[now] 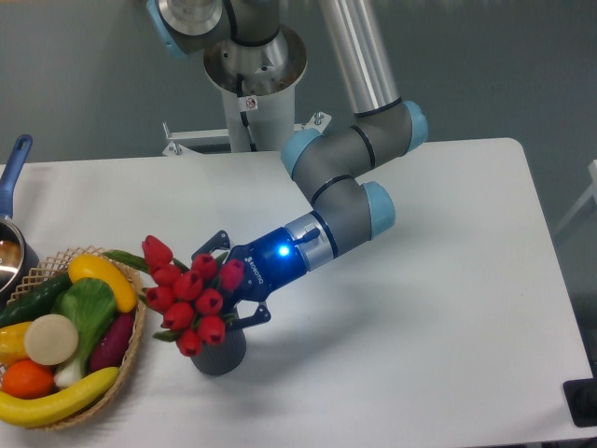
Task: Insert the flowers into the vase
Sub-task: 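Open the gripper to release the tulips in the vase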
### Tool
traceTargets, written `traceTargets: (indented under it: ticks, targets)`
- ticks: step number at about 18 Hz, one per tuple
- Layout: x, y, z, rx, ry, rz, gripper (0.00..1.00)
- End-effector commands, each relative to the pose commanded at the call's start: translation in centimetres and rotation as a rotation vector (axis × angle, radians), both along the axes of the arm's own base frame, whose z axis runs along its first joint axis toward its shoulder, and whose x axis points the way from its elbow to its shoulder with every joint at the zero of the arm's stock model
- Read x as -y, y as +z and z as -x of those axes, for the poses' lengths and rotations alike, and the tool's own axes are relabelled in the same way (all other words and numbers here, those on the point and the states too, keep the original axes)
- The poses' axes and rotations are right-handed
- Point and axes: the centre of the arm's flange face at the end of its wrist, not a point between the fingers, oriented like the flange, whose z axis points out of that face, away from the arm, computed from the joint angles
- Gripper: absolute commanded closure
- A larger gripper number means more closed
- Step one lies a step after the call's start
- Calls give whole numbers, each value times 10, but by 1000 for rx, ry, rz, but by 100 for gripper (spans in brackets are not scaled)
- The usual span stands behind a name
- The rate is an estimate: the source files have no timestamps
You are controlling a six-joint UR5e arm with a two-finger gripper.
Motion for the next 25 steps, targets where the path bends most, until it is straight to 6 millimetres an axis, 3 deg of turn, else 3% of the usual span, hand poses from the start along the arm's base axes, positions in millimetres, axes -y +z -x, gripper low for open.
traceTargets:
  ticks: [4, 7, 19, 25]
  targets:
    - [4, -2, 3, 4, 9, 5, 18]
    - [6, -1, 5, 2, 14, 5, 1]
    - [12, 2, 3, -115, 19, 86, 0]
    - [22, 16, 4, -170, 36, 110, 0]
